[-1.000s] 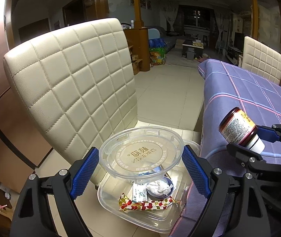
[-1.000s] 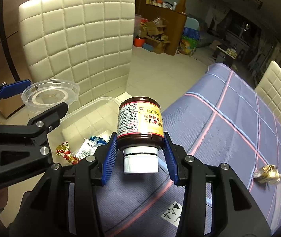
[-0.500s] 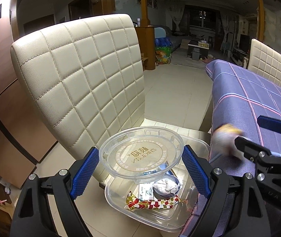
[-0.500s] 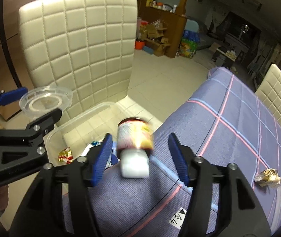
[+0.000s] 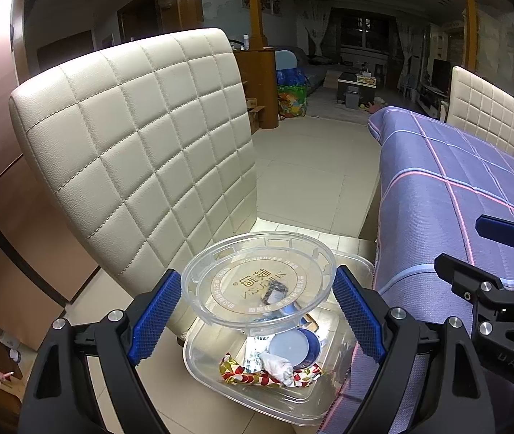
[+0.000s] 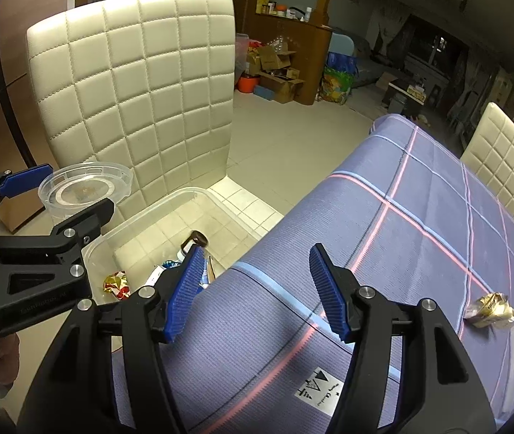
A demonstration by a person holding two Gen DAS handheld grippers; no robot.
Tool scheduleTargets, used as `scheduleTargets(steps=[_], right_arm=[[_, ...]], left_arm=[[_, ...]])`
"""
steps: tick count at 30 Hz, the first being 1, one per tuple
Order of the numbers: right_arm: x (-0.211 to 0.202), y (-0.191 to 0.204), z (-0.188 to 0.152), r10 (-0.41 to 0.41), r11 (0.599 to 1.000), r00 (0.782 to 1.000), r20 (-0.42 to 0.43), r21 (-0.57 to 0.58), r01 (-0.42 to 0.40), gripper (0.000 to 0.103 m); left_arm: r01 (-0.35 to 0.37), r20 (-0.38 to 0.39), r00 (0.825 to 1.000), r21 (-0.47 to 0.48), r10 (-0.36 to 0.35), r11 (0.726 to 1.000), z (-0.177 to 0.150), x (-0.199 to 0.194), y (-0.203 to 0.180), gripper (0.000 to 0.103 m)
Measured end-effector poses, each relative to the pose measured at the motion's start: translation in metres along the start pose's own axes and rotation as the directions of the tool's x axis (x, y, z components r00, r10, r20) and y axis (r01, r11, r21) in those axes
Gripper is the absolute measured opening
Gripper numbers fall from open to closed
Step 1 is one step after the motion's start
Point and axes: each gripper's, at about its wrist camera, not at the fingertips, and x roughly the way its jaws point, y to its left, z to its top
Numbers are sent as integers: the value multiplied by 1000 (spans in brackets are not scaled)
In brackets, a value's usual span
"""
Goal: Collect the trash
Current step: 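Open the left tool to drop the clear lid into the bin, then move both open tools over the table toward the gold wrapper and clear tray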
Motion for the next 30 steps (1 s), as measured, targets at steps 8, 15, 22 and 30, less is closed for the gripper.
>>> scheduleTargets(steps=[8,15,22,30], right_arm=[[-1,-13,-4,-2,999,1000,0,37,2,64],[-2,-20,-5,-25,998,1000,4,52,25,64],[-4,-29,-7,-34,997,999,4,69,33,64],[-11,-39,-13,-42,996,999,8,85,41,64]], left_arm=[[12,1,1000,9,-12,1000,1,1,-6,83],[23,22,1000,-25,-23,999,4,0,-5,85],[50,8,999,-44,-49,998,7,1,-5,89],[56,24,998,-28,-55,998,6,-4,-18,89]])
